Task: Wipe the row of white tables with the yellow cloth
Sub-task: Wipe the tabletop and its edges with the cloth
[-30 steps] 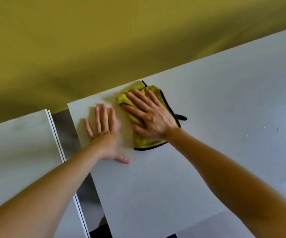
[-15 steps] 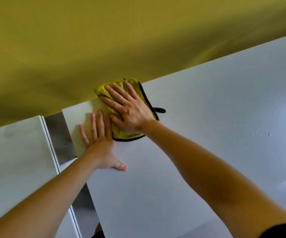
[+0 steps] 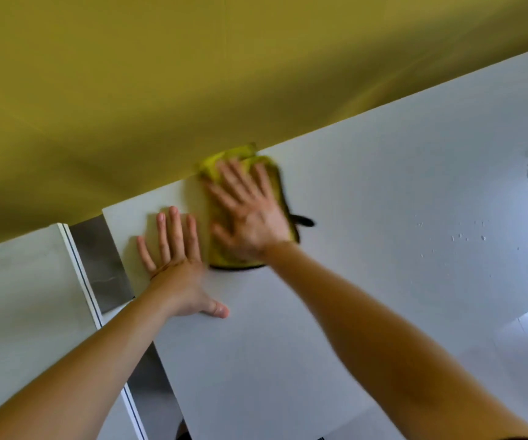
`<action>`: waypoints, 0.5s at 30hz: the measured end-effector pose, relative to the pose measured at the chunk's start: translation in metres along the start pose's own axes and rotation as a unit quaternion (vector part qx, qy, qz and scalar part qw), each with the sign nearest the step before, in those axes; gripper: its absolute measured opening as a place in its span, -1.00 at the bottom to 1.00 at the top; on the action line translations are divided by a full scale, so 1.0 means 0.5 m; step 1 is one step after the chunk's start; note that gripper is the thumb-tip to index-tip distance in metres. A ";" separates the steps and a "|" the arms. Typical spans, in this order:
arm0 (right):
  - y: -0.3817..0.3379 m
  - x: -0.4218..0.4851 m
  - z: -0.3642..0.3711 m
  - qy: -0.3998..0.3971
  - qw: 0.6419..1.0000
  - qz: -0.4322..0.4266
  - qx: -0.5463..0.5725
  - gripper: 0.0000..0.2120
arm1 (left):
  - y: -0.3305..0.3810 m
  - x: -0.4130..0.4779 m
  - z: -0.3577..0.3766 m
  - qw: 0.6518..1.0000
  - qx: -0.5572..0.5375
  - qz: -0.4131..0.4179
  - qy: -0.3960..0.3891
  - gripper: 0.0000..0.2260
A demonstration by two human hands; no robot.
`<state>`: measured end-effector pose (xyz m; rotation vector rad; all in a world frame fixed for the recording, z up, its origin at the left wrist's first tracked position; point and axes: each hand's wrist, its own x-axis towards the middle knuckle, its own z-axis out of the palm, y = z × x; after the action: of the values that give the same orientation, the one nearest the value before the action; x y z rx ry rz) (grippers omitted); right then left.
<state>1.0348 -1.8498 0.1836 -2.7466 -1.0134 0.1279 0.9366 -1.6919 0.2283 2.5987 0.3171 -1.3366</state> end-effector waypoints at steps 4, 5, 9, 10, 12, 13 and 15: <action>0.041 -0.017 -0.009 -0.007 0.997 -0.076 0.010 -0.28 | 0.004 0.001 0.002 1.000 0.000 -0.006 0.006 0.75; 0.107 -0.038 -0.017 0.006 1.000 -0.018 0.008 -0.27 | 0.002 0.003 0.003 1.000 -0.007 -0.001 0.008 0.75; 0.396 -0.144 -0.089 0.049 0.962 0.269 -0.021 -0.26 | -0.003 0.004 0.004 1.000 -0.006 0.016 0.006 0.76; 0.429 -0.161 -0.101 0.045 0.949 0.313 -0.017 -0.24 | -0.004 0.006 0.006 1.000 -0.003 0.018 0.008 0.76; 0.406 -0.158 -0.093 0.048 0.923 0.381 -0.017 -0.23 | -0.004 0.011 0.009 1.000 -0.002 0.015 0.011 0.76; 0.357 -0.148 -0.083 0.061 0.914 0.400 -0.017 -0.23 | -0.002 0.013 0.009 1.000 -0.002 0.013 0.013 0.77; 0.207 -0.137 -0.050 0.068 0.926 0.371 -0.009 -0.23 | -0.004 0.014 0.009 1.000 -0.004 0.013 0.016 0.78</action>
<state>1.0519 -1.9754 0.1853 -2.9461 0.1006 0.0377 0.9366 -1.6906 0.2197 2.6112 0.2923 -1.2851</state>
